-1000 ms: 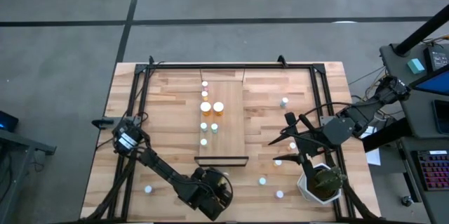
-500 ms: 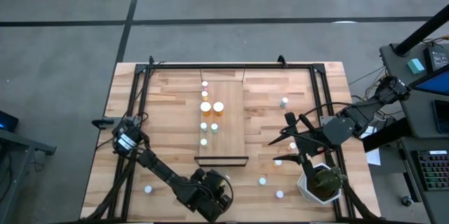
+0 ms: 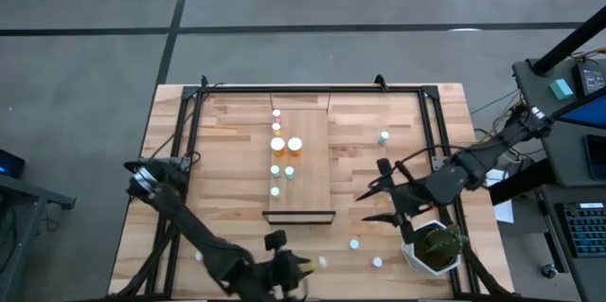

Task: Pick and place medicine bottles onto shelf by color
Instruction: Put the yellow pill bottle aligned with the other yellow pill bottle on the shelf

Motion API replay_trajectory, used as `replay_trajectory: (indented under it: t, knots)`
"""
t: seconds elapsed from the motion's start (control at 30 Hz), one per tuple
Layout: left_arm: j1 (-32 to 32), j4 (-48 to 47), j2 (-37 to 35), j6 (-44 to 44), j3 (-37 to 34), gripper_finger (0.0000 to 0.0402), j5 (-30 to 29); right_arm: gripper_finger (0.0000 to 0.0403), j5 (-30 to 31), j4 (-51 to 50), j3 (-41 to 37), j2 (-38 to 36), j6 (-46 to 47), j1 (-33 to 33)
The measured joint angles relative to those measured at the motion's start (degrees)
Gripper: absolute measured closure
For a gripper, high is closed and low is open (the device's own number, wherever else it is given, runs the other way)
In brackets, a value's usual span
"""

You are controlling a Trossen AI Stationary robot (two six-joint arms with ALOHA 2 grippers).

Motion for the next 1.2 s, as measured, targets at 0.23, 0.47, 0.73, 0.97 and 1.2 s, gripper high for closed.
replay_trajectory:
  t: [0.23,0.47,0.73,0.97,1.2]
  knots:
    - [-0.3,19.0,-10.7,35.3,-5.3,0.0324,-2.6,0.0202,0.0,9.1,-2.3,2.8,-3.4,0.0]
    - [1.2,28.6,-20.3,50.3,-16.9,0.0324,0.1,0.0202,1.8,16.9,-2.5,6.9,-5.7,-0.3]
    - [5.0,43.1,-32.0,55.1,-35.8,0.0324,1.0,0.0202,3.4,25.3,-1.7,10.4,-8.4,-4.2]
    - [9.0,54.1,-38.4,56.2,-48.2,0.0324,0.8,0.0202,1.5,27.5,2.6,15.9,-10.7,-9.0]
    - [10.2,59.6,-40.3,58.2,-52.6,0.0324,1.1,0.0202,1.4,27.0,10.1,22.8,-12.0,-9.8]
